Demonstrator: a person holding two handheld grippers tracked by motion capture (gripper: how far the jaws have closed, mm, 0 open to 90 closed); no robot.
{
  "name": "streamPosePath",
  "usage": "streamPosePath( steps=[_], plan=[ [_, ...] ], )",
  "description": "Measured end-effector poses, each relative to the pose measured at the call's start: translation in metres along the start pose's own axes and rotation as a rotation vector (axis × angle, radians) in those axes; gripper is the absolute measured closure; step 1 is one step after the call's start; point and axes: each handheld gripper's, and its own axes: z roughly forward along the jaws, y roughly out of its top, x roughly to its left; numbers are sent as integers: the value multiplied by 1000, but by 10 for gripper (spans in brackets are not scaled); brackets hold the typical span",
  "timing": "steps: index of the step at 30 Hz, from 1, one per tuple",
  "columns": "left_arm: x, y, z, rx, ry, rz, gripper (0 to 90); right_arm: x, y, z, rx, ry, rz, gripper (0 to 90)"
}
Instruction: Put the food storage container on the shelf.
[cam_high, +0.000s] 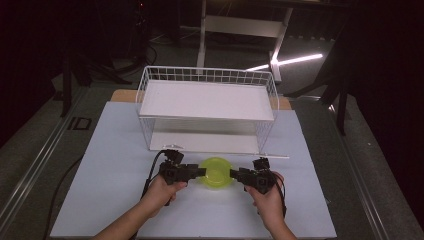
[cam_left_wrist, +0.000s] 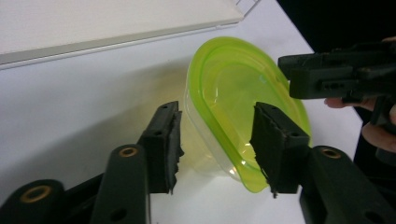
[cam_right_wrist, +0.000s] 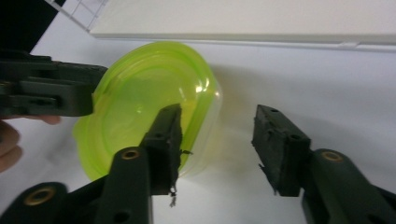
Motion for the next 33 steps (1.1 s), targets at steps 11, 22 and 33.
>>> streamPosePath(
  steps=[11, 22, 33],
  plan=[
    [-2, -3, 3, 39, -12, -17, 702, 6, -4, 1, 23, 53, 47, 720],
    [-15, -13, -3, 51, -2, -2, 757, 15, -11, -7, 13, 51, 26, 787],
    [-18, -7, -18, -55, 29, 61, 809, 26, -3, -11, -31, 43, -27, 802]
  ],
)
